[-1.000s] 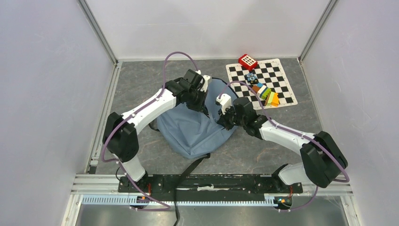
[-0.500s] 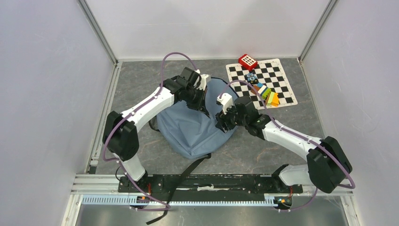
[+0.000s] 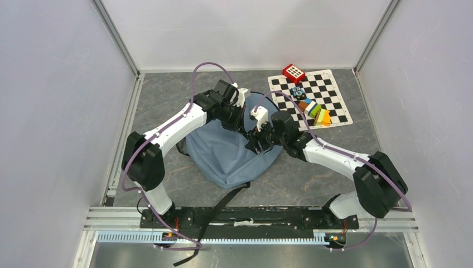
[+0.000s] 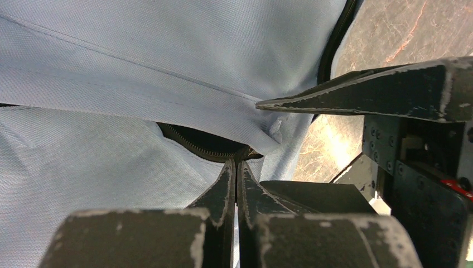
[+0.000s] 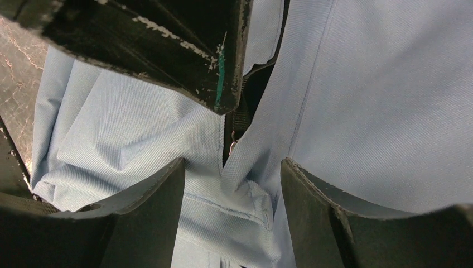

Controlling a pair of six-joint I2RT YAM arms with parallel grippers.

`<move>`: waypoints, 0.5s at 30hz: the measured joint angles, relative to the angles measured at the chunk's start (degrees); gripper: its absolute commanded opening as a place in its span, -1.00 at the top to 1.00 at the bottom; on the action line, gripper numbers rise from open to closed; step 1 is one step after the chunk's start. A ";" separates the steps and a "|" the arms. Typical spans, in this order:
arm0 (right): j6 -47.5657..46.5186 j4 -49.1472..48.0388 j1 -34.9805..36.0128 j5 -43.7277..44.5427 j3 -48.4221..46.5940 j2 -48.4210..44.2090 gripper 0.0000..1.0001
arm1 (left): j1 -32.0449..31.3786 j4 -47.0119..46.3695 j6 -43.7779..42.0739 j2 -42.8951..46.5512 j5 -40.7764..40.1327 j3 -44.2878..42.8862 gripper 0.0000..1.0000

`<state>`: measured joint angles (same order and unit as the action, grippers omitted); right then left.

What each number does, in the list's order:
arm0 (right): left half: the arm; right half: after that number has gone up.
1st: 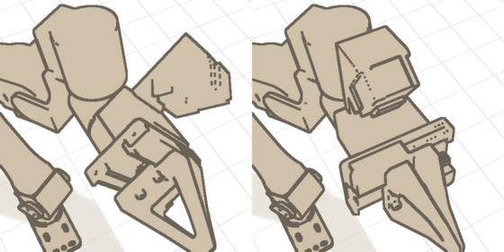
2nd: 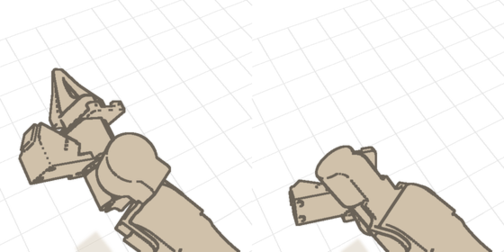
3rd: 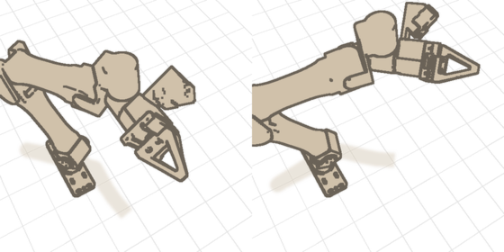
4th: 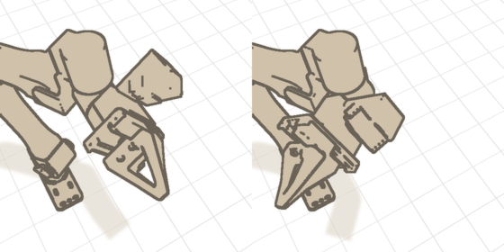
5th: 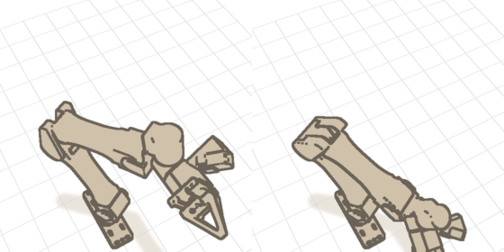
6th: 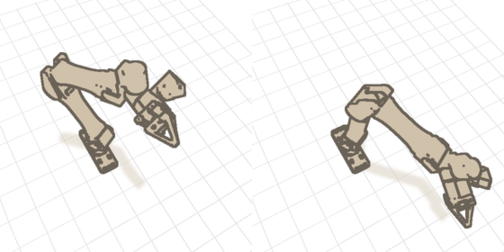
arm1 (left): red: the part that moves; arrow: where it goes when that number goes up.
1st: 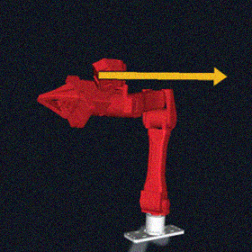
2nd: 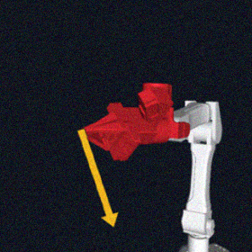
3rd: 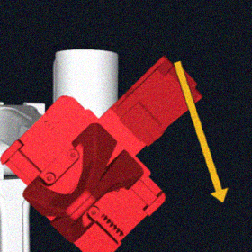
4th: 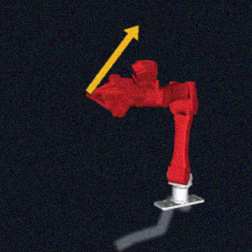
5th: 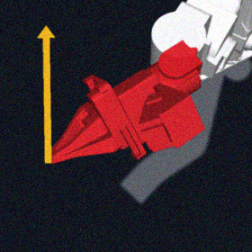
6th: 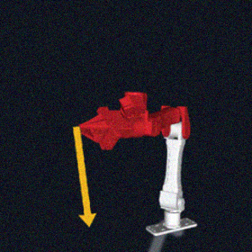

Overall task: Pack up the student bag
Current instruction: Zip the student bag at the center of the board.

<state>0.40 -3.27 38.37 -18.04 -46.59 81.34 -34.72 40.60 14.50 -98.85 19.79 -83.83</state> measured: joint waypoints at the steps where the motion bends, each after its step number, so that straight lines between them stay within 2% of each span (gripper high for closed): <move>1: 0.48 -0.48 0.00 -0.17 0.00 0.55 -0.32 | 0.00 0.02 0.00 0.00 0.02 0.00 0.96; 8: 1.64 -2.69 0.31 0.00 0.87 2.93 0.10 | 0.00 0.07 0.00 0.00 -0.22 0.00 0.96; 13: 0.50 -4.74 0.59 2.25 3.43 2.32 0.84 | -0.13 0.76 0.17 0.00 -0.68 -0.02 0.96; 15: 0.48 -5.79 0.81 3.02 4.68 1.42 1.00 | -0.13 1.05 0.70 -0.09 -1.11 -0.17 0.96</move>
<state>0.89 -9.06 39.18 -15.03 -41.91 82.76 -34.85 41.65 15.20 -98.94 18.68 -84.01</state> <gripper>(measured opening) 0.118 0.025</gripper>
